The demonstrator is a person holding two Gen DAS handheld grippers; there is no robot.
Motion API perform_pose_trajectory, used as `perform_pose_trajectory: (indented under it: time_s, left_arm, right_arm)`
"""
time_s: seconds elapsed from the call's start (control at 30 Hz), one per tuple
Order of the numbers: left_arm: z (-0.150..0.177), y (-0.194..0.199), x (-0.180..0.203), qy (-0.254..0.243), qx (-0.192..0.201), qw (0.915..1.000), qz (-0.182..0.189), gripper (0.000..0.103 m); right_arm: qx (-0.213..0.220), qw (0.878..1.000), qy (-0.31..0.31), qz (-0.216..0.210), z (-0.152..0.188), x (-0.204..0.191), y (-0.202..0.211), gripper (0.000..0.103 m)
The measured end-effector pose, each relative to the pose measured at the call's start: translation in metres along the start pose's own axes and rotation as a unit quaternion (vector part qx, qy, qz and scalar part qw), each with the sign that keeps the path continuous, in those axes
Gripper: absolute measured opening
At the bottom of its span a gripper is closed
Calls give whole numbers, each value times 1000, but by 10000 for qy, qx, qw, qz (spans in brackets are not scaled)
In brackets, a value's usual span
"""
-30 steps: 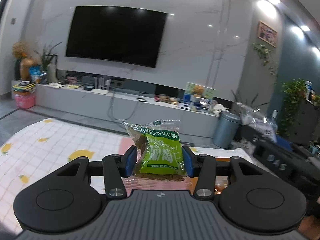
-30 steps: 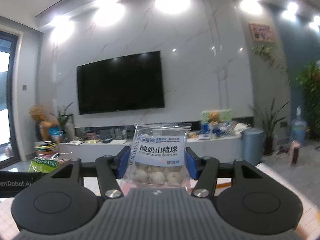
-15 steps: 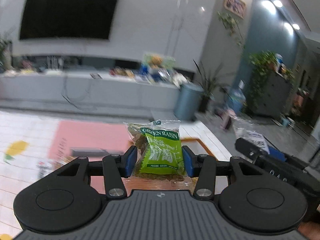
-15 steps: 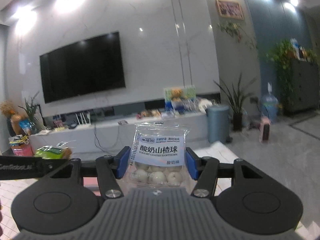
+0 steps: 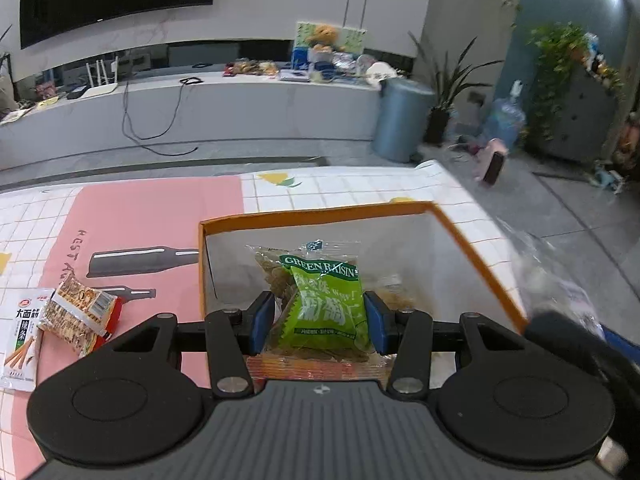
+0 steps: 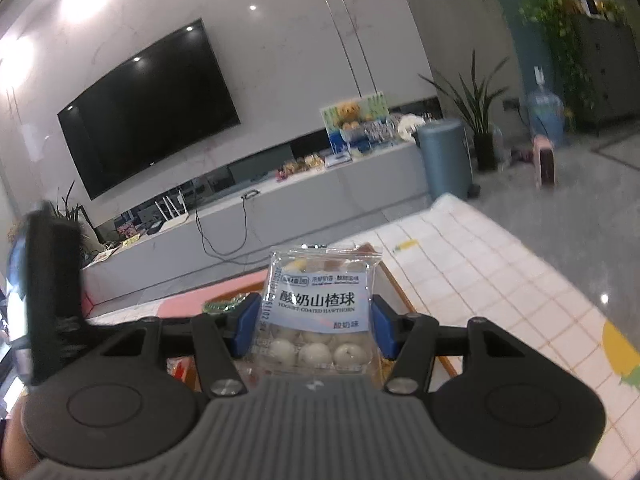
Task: Organize snacks
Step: 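Carry the raisin pack with the left gripper while the right carries the egg pack over the box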
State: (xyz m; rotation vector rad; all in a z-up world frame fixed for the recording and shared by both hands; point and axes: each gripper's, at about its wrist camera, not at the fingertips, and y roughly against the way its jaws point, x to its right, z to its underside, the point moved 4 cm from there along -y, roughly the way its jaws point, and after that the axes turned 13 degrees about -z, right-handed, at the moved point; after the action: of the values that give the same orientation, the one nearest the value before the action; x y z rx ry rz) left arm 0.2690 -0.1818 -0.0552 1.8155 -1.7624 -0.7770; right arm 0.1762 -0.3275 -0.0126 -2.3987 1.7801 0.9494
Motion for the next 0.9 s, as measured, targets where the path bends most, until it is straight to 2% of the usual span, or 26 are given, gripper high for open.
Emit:
perform_pose_trajectory:
  time_s: [0.1,0.2,0.3,0.33,0.37,0.4,0.77,0.9]
  left_arm:
    - [-5,-15,10,-27,-164,9997,-192,55]
    - [-4,-23,12,-14,-331,9992,-229,56]
    - [-5,-23,10,-1,-273,9989,-384,58]
    - [-5,-21,9,-17,-187,9989,-421,64]
    - [-6,-20,10,-46,-137,9990,-426,76]
    - [-7,-17,8,-49,-91,9990,-434,80]
    - [-21,16,-16,182,106,9992,-327,82]
    - [-22,26,-21,27,91,9990,-427,82]
  right_arm:
    - [-62,9998,-153,57,2,6,-4,57]
    - [-89,9993,-338,127,2,15,-8,57]
    - [-174,9987,-402,242,3,21,-13,57]
    - [-198,9986,-419,267,4,22,-14,57]
    - [-211,9984,-437,282,4,24,-15,57]
    - [-220,9984,-445,287,4,24,-15,57]
    - [-385,9985,-358,150,10,19,-22,57]
    - [-463,9978,-466,64,14,18,-27,57]
